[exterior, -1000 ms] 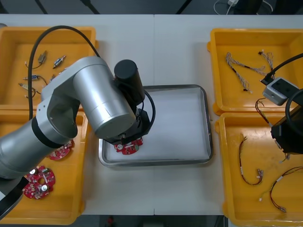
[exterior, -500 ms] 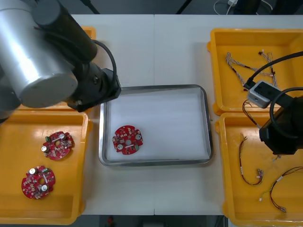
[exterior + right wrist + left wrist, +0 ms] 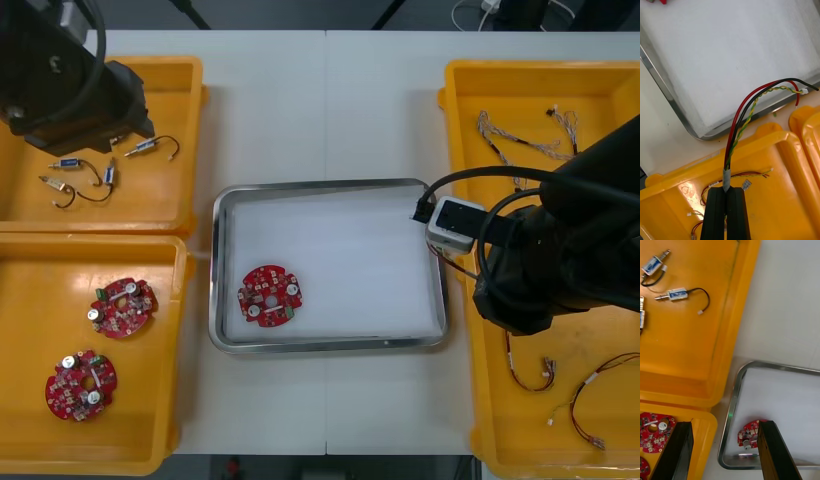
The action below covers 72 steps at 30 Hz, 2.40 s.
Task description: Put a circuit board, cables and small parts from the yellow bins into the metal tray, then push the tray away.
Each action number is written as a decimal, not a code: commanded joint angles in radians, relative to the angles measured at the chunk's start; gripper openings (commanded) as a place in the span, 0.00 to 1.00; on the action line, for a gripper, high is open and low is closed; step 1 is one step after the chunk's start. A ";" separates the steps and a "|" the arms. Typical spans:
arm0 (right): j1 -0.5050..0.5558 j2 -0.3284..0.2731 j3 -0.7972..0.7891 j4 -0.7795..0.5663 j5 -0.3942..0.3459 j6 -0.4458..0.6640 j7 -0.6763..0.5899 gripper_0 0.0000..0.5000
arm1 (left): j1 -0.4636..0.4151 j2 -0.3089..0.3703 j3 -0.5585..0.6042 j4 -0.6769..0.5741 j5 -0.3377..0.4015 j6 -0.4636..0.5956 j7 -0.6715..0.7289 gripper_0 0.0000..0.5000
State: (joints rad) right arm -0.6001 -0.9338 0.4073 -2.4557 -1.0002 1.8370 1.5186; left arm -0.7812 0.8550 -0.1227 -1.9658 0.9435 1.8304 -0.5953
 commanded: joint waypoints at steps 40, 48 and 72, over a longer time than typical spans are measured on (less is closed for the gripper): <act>-0.256 0.286 0.587 0.475 0.292 -0.315 0.489 0.74 | -0.069 0.194 -0.009 0.709 -0.132 -0.369 -0.103 1.00; -0.256 0.286 0.565 0.462 0.285 -0.277 0.486 1.00 | -0.052 0.170 -0.104 0.714 -0.114 -0.424 0.127 1.00; -0.202 0.133 0.005 0.388 -0.038 0.030 -0.014 1.00 | -0.004 0.134 -0.230 0.808 -0.126 -0.559 0.121 1.00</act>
State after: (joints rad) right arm -0.8219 -0.7436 0.5076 -2.0331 -1.0220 1.8566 1.5630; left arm -0.7927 0.9988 -0.3424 -1.1753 0.8319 1.2912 -0.5084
